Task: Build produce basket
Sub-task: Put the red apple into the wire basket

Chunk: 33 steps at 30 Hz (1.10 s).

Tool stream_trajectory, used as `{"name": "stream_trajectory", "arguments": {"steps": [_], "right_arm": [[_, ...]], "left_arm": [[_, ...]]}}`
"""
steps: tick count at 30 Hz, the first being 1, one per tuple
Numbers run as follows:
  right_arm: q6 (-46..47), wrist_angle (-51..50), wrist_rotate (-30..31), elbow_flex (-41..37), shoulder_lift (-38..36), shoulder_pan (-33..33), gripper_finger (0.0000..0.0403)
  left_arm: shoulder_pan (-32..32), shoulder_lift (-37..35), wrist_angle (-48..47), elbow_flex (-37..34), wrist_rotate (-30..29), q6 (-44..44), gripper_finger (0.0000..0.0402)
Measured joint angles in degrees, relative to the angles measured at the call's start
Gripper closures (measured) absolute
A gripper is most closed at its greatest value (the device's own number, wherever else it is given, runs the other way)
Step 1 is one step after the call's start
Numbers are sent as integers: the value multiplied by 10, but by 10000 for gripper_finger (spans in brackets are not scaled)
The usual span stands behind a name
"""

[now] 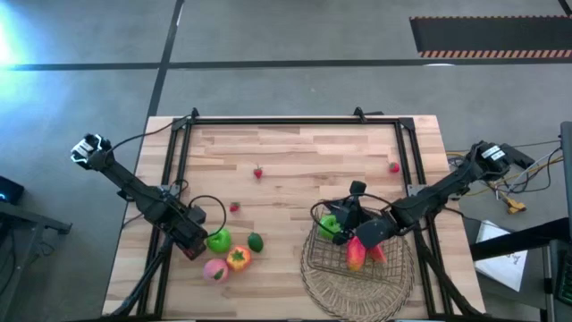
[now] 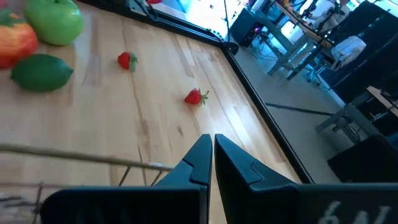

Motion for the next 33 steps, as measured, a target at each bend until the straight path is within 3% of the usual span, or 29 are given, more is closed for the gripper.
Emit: {"name": "stream_trajectory", "arguments": {"steps": [4, 8, 14, 21, 26, 33], "right_arm": [[41, -61, 41, 0, -35, 28, 392], [95, -124, 68, 0, -83, 68, 392], [118, -139, 69, 0, -157, 143, 392], [133, -137, 69, 0, -217, 219, 392], [134, -132, 101, 0, -233, 265, 392], [113, -96, 159, 0, -197, 296, 392]], "left_arm": [[17, 0, -46, 66, -43, 35, 399], [46, 1, -64, 153, -124, 101, 399], [115, 53, 0, 288, -198, 329, 400], [207, 209, 109, 424, -162, 632, 401], [249, 334, 115, 543, -153, 752, 401], [274, 472, 160, 659, -54, 858, 401]]}}
